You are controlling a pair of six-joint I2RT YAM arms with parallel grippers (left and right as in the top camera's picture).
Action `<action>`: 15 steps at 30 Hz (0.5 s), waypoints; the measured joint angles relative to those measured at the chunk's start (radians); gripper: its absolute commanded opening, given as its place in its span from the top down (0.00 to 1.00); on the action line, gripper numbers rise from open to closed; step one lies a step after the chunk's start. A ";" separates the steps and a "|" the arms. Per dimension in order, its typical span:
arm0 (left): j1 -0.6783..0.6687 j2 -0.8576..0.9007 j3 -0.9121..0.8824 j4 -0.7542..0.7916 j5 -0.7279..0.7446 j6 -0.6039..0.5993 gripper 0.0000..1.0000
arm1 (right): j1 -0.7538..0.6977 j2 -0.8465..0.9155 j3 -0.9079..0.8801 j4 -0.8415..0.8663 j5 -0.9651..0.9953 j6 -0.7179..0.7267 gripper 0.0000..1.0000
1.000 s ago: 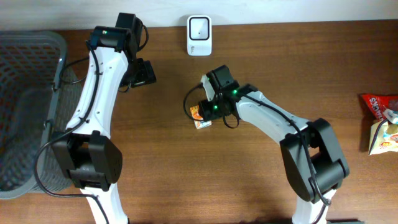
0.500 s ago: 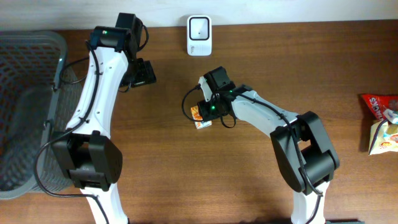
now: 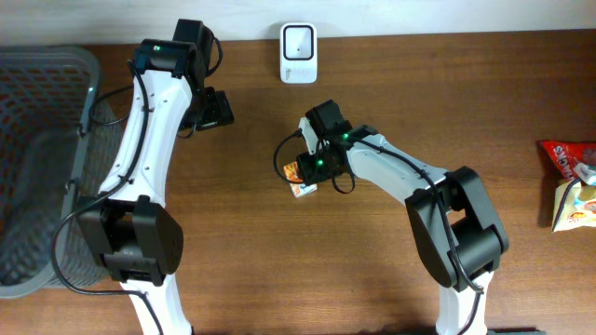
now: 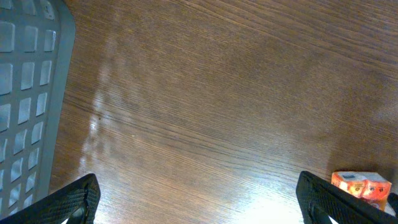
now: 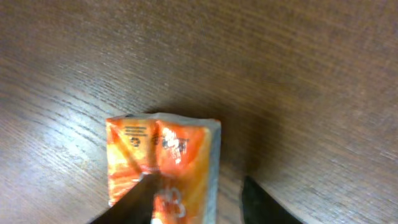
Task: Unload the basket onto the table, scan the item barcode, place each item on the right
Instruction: 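Lift the orange tissue pack with the right gripper toward the scanner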
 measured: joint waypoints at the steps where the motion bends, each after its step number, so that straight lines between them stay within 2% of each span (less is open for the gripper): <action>1: 0.000 0.000 0.000 0.000 0.000 0.000 0.01 | 0.000 0.000 0.000 -0.004 -0.003 0.002 0.65; 3: 0.000 0.000 0.000 0.000 0.000 0.000 0.01 | 0.000 0.000 0.002 -0.013 -0.008 0.008 0.70; 5: 0.000 0.000 0.000 0.000 0.000 0.000 0.01 | 0.000 0.000 0.004 -0.016 -0.012 0.012 0.70; 8: 0.000 0.000 0.000 0.000 0.000 0.000 0.01 | 0.000 0.000 0.004 -0.017 -0.013 0.012 0.79; 11: 0.000 0.000 0.000 0.000 0.000 0.000 0.01 | 0.000 0.000 0.005 -0.018 -0.017 0.012 0.96; 15: 0.000 0.000 0.000 0.000 0.000 0.000 0.01 | 0.000 0.000 0.008 -0.019 -0.016 0.014 0.96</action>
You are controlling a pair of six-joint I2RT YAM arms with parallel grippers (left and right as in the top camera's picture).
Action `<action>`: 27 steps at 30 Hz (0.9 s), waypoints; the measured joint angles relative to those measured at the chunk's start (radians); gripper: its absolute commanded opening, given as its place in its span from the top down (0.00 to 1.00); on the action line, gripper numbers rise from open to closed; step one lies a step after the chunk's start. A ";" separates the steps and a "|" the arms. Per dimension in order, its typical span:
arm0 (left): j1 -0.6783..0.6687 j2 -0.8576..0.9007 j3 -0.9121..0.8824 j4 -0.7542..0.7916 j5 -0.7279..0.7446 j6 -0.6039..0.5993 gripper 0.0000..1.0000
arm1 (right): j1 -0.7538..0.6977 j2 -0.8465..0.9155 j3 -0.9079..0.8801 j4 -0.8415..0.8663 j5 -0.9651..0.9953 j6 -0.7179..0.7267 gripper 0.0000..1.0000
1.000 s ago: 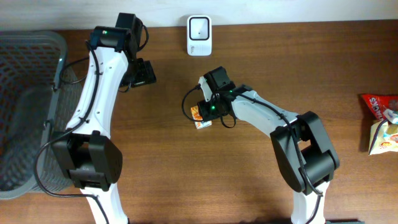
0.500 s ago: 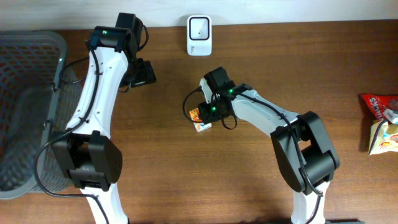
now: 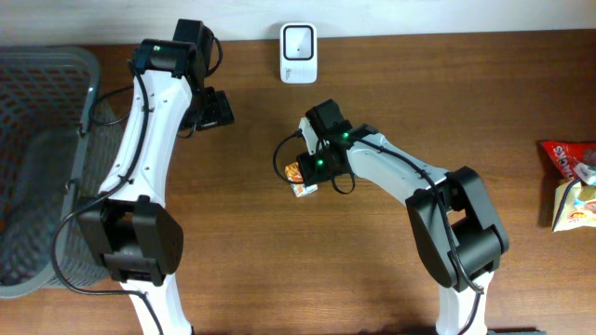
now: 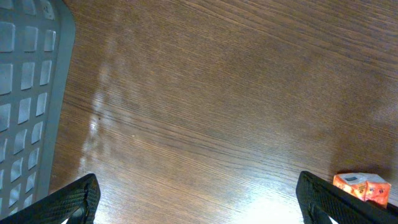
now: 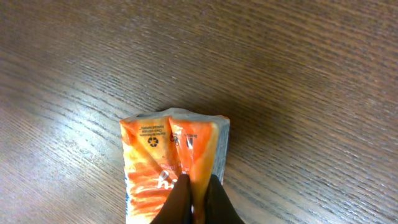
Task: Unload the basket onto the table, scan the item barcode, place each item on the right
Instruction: 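Lift the orange tissue pack with the right gripper toward the scanner, then hold the orange pack's barcode up to the scanner window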
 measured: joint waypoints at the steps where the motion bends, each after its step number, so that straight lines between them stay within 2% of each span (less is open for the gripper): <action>1: 0.000 0.000 0.000 0.000 0.000 0.000 0.01 | 0.000 0.000 0.000 0.000 0.000 0.000 0.96; 9: 0.000 0.000 0.000 0.000 0.000 0.000 0.01 | 0.000 0.000 0.048 -0.041 0.047 0.000 0.96; 14: 0.000 0.000 0.000 0.000 0.000 0.000 0.01 | 0.000 0.000 0.196 -0.047 0.319 -0.032 0.96; 17: 0.000 0.000 0.000 0.002 0.000 0.000 0.01 | 0.000 0.000 0.228 0.208 0.494 -0.205 0.96; 22: 0.000 0.000 0.000 0.001 -0.001 0.000 0.01 | -0.004 0.008 0.238 0.750 0.565 -0.629 0.96; 27: 0.000 0.000 0.000 0.000 0.000 0.000 0.01 | -0.056 0.088 0.243 0.935 0.473 -0.860 0.96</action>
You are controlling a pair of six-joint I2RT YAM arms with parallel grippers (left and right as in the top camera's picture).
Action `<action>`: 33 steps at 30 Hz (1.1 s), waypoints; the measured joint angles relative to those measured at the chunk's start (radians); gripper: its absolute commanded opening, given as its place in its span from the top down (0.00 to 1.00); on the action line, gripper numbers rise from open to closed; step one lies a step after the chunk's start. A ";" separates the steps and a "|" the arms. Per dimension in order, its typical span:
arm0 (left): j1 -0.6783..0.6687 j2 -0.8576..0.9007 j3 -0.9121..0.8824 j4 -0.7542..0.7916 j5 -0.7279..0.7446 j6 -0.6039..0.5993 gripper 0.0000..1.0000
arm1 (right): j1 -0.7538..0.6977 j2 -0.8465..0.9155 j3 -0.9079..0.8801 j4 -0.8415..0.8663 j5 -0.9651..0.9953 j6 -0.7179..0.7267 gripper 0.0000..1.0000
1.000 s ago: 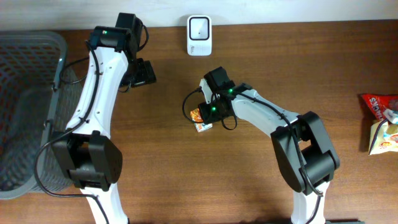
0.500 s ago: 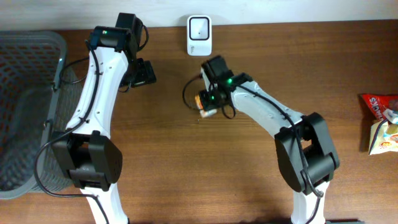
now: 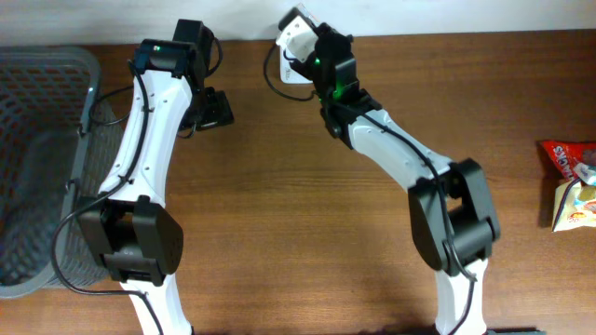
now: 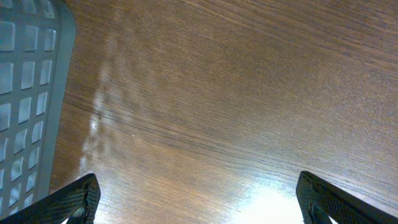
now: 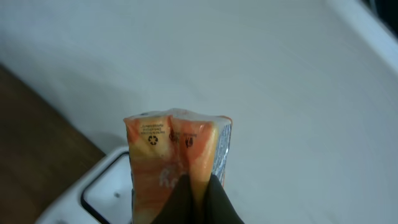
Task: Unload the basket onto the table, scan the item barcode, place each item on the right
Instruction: 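Hold the orange pack's barcode up to the scanner window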
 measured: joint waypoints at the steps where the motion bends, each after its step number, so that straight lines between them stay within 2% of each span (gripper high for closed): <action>1: 0.000 0.000 0.000 0.000 0.000 0.000 0.01 | -0.016 0.037 0.000 0.029 -0.026 -0.051 0.96; 6: 0.000 0.000 0.000 0.000 0.000 0.000 0.01 | -0.043 0.163 -0.005 0.214 -0.076 -0.268 0.96; 12: 0.000 0.000 0.000 0.000 0.000 0.000 0.01 | -0.043 0.164 -0.005 0.229 -0.175 -0.415 0.96; 23: 0.000 0.000 0.000 0.000 0.000 0.000 0.01 | -0.066 0.258 0.015 0.227 -0.233 -0.449 0.96; 33: 0.000 0.000 0.000 0.000 0.000 0.000 0.01 | -0.072 0.261 0.095 0.234 -0.234 -0.449 0.96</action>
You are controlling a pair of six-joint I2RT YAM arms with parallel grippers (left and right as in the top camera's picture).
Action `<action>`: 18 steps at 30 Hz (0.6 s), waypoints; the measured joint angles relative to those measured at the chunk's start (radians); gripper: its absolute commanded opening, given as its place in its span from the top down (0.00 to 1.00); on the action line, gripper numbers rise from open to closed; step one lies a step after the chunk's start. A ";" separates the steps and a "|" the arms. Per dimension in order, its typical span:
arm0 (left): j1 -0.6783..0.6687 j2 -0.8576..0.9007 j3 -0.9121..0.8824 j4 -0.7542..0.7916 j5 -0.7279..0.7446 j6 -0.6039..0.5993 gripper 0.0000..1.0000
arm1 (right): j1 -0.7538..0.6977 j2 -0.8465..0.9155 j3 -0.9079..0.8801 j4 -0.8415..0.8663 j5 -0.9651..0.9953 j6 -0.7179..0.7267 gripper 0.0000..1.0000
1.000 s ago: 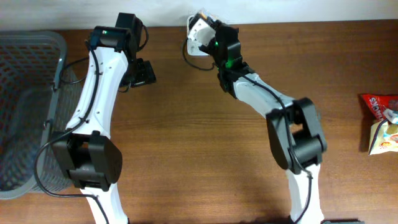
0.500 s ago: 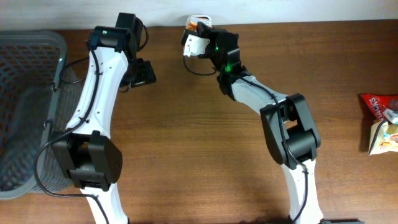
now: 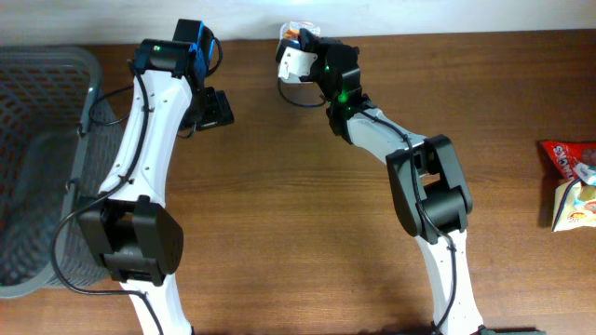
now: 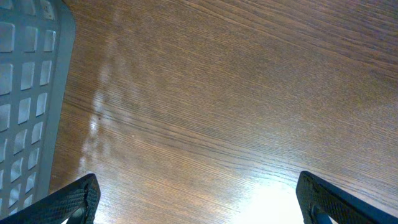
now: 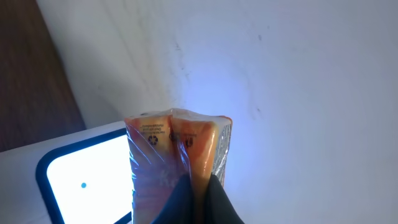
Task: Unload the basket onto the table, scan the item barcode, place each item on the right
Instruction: 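Hold the orange pack's barcode up to the scanner window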
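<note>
The orange snack packet [image 5: 177, 155] is pinched by its seam in my right gripper [image 5: 198, 193], which is shut on it. It is held over the white barcode scanner [image 5: 81, 174], whose window glows bright. From overhead the packet [image 3: 291, 35] shows as a small orange bit above the scanner [image 3: 298, 61] at the table's back edge. My left gripper [image 4: 198, 199] is open over bare wood with nothing between its fingers.
A grey mesh basket [image 3: 37, 158] fills the left side, its rim [image 4: 31, 87] in the left wrist view. Two snack bags [image 3: 570, 181] lie at the table's right edge. A white wall runs behind the scanner.
My right gripper has shifted the packet a little further back over the scanner, whose window now glows bright. The left arm has not moved.
My right gripper was half round the packet lying mid-table. Then it was shut on the packet's seam there. Then it held the packet up at the scanner at the back edge, and now over the lit window.
</note>
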 measured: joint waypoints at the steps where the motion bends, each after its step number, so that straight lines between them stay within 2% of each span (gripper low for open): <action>1: 0.000 0.000 0.000 0.000 0.000 0.000 0.01 | 0.000 0.000 0.000 0.000 0.000 0.000 0.96; 12: 0.000 0.000 0.000 0.000 0.000 0.000 0.01 | 0.000 0.003 0.006 0.011 -0.006 0.034 0.96; 15: 0.000 0.000 0.000 0.000 0.000 0.000 0.01 | 0.000 0.014 0.023 0.094 0.070 0.158 0.96; 18: 0.000 0.000 0.000 0.000 0.000 0.000 0.01 | -0.002 0.014 0.074 0.045 0.172 0.305 0.96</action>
